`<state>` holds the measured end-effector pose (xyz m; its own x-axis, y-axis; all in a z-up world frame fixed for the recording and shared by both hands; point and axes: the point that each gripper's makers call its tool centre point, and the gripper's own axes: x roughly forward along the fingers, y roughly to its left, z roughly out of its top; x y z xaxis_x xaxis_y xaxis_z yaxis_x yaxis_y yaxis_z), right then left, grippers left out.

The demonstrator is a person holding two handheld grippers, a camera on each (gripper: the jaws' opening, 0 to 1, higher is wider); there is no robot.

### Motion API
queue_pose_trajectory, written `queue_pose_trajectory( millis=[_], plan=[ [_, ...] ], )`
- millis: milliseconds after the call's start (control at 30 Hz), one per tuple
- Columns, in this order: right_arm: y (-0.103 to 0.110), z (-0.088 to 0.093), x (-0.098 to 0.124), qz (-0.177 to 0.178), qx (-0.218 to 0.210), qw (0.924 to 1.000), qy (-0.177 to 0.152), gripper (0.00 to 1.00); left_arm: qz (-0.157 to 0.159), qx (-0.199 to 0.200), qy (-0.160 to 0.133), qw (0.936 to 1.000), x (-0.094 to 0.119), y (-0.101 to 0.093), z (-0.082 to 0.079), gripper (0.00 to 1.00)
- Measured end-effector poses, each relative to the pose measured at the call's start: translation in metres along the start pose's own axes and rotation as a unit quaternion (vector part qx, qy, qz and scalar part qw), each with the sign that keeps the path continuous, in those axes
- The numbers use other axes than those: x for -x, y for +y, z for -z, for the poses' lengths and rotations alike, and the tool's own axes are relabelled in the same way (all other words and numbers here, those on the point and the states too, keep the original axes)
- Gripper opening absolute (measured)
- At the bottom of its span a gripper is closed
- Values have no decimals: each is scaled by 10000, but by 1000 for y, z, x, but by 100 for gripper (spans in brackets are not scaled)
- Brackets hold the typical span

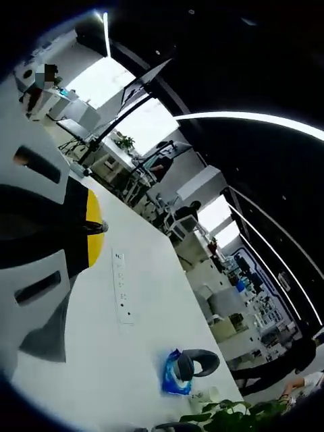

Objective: Fold the towel on the table until its edges align and the towel forms a compact rectangular stack.

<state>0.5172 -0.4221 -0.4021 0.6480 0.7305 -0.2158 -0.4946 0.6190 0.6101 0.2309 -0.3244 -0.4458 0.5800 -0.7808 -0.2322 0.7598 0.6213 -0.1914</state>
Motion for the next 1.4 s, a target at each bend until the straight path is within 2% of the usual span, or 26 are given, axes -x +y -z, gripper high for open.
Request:
queue_pose_trajectory(
  millis=[67,167,233,300,400,467,533,633,667,733,867,1100,1167,1300,1400],
  plan=[
    [3,2,-4,-3,45,10000,50,0,51,99,-173,9998,5,-1,-4,2],
    [0,10,-11,10,1,9999,125,0,119,226,-224,9994,6,1,-2,2],
    [-2,14,-18,-40,-145,9997,166,0,28,262,-239,9994,6,6,3,2],
    [-6,16,-22,-20,-259,9996,143,0,-273,487,-233,9982,7,20,11,2],
    [-5,20,-29,-79,-326,9993,139,0,-393,589,-377,9968,13,25,10,2],
    [0,23,-36,-222,-579,9980,139,0,-496,596,-387,9962,18,28,9,2],
    [5,24,-43,-268,-583,9978,135,0,-555,617,-410,9957,22,31,9,2],
    [10,30,-51,-310,-574,9978,135,0,-646,642,-329,9953,24,37,15,2],
    [9,33,-54,-320,-594,9976,167,0,-745,599,-188,9952,26,40,21,2],
    [7,42,-59,-297,-644,9972,251,0,-806,549,-117,9952,28,43,26,2],
    [13,46,-65,-479,-933,9943,175,0,-944,702,-194,9929,39,48,29,2],
    [21,52,-77,-623,-1121,9917,110,0,-1141,875,-295,9892,50,62,34,2],
    [17,57,-82,-599,-1275,9900,125,0,-1265,986,-272,9867,52,71,41,2],
    [8,70,-89,-445,-1321,9900,198,0,-1307,1113,-198,9850,52,78,50,2],
    [2,81,-95,-367,-1503,9877,203,0,-1371,1142,6,9839,51,83,63,2]
  ],
)
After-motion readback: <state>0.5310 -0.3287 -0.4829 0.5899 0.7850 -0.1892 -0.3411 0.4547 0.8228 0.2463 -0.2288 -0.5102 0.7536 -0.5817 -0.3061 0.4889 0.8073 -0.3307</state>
